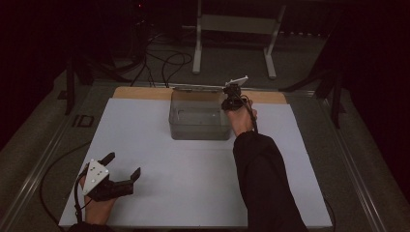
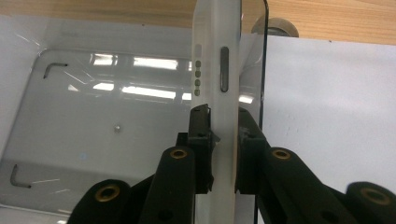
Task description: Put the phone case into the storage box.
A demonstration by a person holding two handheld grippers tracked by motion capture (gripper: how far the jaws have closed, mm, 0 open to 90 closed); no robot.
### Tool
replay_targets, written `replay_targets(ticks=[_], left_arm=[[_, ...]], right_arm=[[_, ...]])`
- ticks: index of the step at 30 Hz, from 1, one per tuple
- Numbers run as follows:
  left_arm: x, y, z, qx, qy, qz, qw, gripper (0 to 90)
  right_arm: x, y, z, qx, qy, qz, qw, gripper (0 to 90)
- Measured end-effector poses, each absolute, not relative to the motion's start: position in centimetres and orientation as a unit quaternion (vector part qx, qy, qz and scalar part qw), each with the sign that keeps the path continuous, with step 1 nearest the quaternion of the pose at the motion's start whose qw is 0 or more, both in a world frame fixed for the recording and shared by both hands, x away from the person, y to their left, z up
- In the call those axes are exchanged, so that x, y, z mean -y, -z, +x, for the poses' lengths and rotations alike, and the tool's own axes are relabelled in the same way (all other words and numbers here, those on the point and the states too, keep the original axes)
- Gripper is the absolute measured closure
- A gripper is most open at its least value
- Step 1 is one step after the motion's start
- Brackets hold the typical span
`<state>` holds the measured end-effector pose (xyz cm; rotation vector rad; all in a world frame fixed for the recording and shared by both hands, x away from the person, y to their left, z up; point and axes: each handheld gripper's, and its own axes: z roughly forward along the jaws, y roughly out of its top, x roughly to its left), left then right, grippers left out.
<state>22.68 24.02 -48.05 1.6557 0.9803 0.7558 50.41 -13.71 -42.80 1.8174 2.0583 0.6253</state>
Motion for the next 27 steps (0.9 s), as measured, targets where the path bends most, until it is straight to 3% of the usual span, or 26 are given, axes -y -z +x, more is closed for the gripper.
replay_targets(ticks=[27], left_arm=[[-23.97, 48.06, 22.68, -0.406, -0.313, 0.690, 0.511, 0.7]], right_arm=[[13.16, 43.67, 50.38, -0.725, -0.205, 0.636, 0.167, 79.5]])
